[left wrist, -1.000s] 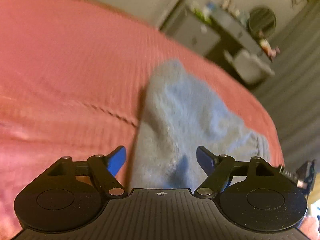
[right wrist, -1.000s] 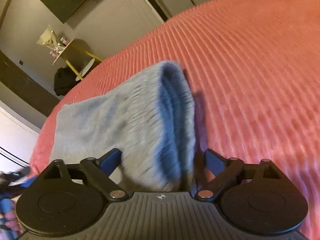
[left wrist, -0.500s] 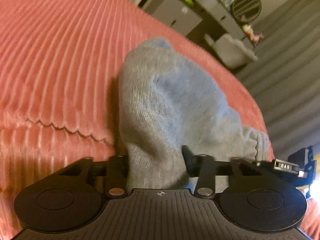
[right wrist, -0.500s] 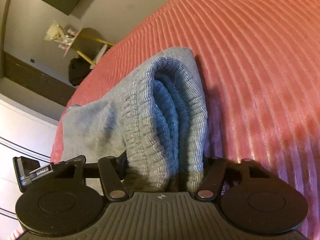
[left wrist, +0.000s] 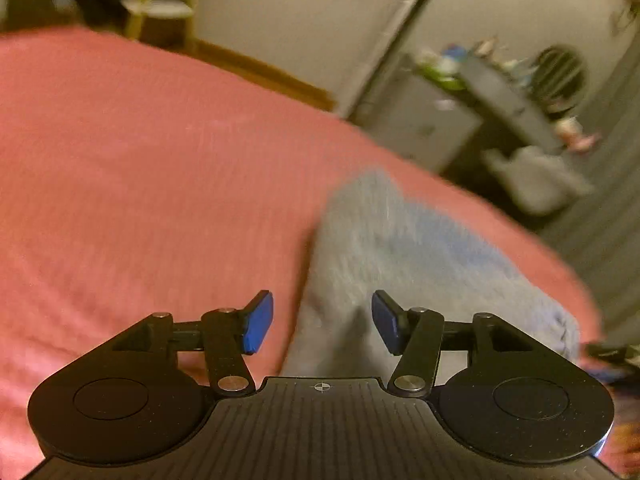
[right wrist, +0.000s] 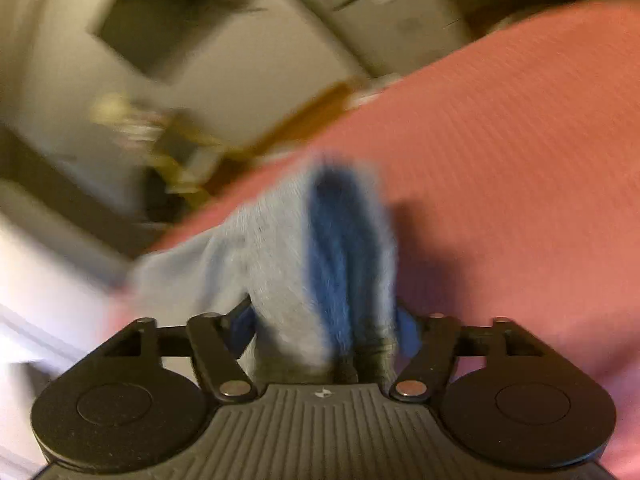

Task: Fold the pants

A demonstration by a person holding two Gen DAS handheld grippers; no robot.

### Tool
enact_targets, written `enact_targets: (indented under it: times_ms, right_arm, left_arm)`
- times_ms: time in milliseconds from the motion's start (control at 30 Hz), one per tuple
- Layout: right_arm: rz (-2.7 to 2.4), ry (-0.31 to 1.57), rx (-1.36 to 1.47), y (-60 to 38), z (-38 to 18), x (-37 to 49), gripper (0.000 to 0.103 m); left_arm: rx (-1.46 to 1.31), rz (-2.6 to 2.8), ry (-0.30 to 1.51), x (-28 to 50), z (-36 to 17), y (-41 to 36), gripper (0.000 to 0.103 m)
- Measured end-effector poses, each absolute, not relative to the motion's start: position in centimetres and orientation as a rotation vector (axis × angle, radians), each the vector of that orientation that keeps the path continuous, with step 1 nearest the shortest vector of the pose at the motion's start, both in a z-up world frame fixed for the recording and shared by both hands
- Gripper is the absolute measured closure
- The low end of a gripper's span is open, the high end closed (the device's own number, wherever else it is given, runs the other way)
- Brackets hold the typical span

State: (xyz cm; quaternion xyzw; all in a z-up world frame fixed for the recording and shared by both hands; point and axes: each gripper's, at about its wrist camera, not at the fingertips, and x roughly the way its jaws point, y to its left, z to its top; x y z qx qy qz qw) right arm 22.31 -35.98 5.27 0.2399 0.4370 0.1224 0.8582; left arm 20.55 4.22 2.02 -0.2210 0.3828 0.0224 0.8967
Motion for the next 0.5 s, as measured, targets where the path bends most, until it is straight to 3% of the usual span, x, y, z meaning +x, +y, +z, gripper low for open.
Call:
enact_targets:
  times_ms: [133, 200, 233, 267, 367, 433, 500]
  right_arm:
    - [0.15, 0.734, 0.249, -33.9, 7.3, 19.0, 0.029]
    - [0.186, 0.68, 0.228, -32.1, 7.5, 17.7, 0.049]
    - [0.209, 0.664, 0.226, -30.9, 7.4, 17.3, 0.054]
    - [0.235, 0.656, 0.224, -29.7, 7.2, 17.0, 0.061]
    - [0.278, 0.672, 0.211, -26.9, 6.0, 17.3, 0.065]
    - [0.26, 0.689, 0.168, -26.0, 4.3, 17.0, 0.065]
    - [0.244, 0.747, 0.133, -25.7, 2.3, 16.5, 0.072]
  left_arm:
    - [-0.473, -0.011, 0.723, 18.0, 2.5, 3.0, 0.039]
    - [-0.48, -0.062, 0.692, 17.6, 2.5, 1.1, 0.03]
    - [-0.461, -0.086, 0.698, 17.7, 2.3, 0.1, 0.022]
    - [-0.436, -0.097, 0.717, 17.7, 1.7, -0.9, 0.022]
    - [-0.343, -0.083, 0.815, 18.1, -0.6, -2.9, 0.033]
    - [-0.18, -0.066, 0.807, 17.3, -2.1, -4.2, 0.033]
    - [-0.036, -0.094, 0.772, 15.8, -2.1, -5.3, 0.032]
